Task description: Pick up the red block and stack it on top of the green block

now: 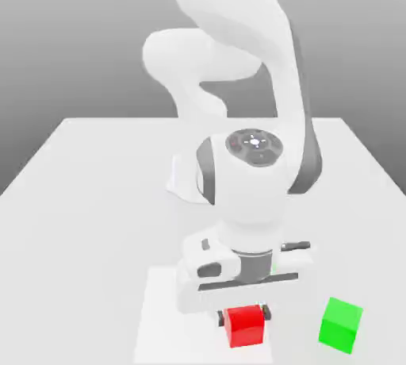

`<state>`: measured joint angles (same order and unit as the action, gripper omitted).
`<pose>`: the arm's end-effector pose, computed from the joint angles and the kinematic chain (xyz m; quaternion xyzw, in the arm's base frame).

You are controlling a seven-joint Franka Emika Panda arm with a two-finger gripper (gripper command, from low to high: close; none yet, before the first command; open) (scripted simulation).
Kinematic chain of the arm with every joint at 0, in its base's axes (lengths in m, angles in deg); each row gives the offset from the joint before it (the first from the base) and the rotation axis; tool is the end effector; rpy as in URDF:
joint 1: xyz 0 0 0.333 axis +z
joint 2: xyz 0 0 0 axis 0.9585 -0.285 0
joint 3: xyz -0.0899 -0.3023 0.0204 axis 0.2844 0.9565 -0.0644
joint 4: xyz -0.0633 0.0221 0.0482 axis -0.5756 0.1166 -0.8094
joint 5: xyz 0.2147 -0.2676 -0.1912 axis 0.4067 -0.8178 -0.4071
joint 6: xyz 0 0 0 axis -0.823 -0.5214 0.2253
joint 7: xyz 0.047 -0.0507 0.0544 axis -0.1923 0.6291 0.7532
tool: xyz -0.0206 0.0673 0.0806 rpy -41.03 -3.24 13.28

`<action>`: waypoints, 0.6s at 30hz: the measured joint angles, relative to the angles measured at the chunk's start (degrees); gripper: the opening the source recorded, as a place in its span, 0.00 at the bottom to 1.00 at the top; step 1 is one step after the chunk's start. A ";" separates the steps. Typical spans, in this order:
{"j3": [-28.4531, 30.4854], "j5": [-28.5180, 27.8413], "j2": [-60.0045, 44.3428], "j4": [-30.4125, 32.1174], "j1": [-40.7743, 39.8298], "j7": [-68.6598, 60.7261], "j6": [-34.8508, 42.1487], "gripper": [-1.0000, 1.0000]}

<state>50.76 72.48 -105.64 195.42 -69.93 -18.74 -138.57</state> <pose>0.4479 0.0609 0.1488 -0.9524 0.3049 0.0001 0.0002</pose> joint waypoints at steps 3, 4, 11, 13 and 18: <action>0.00 -0.09 -0.08 0.00 0.00 0.10 -0.09 0.00; -0.29 0.20 1.28 0.21 -0.23 -0.11 1.06 0.00; -5.39 1.51 10.54 -1.65 3.02 -1.43 12.27 0.00; -8.19 0.73 10.30 -4.01 5.94 -1.08 14.48 0.00; -7.63 -3.90 1.90 -6.29 9.81 2.04 8.63 1.00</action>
<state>43.12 68.58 -103.74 189.13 -60.12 -16.70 -129.95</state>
